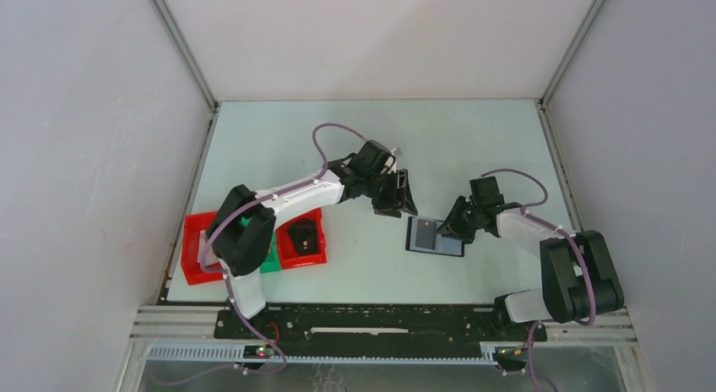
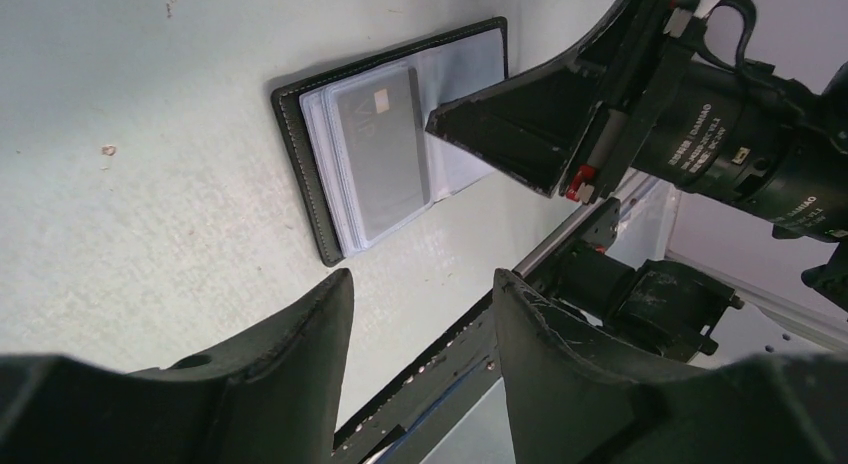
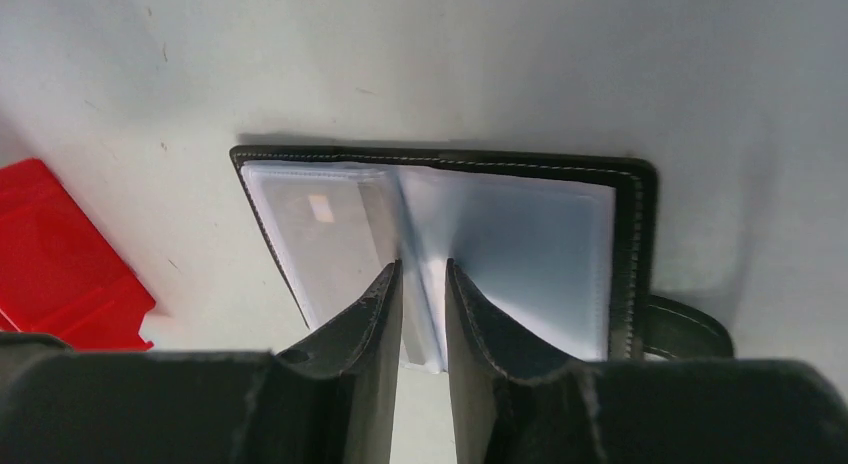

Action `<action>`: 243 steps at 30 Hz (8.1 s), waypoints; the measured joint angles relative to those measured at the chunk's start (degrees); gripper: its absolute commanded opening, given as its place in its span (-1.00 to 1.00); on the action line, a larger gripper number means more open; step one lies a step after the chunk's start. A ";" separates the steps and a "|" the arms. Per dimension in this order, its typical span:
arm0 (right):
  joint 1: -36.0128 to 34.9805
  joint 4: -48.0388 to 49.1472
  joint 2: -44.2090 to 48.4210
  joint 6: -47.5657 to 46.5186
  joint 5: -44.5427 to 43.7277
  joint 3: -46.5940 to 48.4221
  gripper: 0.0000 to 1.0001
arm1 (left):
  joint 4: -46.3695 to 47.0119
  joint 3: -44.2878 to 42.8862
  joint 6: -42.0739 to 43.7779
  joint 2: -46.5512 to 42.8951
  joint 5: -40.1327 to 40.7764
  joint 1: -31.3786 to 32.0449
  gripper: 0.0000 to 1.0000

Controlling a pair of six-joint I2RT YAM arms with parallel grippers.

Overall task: Take the credit cards out of the card holder
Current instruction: Remove the credit card from the card holder.

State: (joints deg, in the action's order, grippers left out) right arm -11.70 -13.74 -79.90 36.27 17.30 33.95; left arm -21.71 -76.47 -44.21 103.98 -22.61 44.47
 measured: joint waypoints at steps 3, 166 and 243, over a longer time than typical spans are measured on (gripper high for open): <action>1.77 -0.66 0.35 -0.15 -1.01 0.00 -0.38 | 0.50 -0.09 -0.46 0.76 -0.83 0.11 0.17; 9.64 -3.45 5.09 -1.01 -2.80 -3.28 -0.43 | -2.51 -8.63 3.74 14.38 3.54 4.90 0.26; 9.64 -3.41 5.09 -1.03 -2.75 -3.28 -0.43 | -2.03 -12.09 3.85 17.31 0.13 6.47 0.26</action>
State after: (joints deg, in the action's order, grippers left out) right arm -2.07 -17.15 -74.81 35.24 14.55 30.68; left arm -23.75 -88.55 -40.36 121.30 -22.48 50.94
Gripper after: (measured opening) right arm 0.284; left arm 0.627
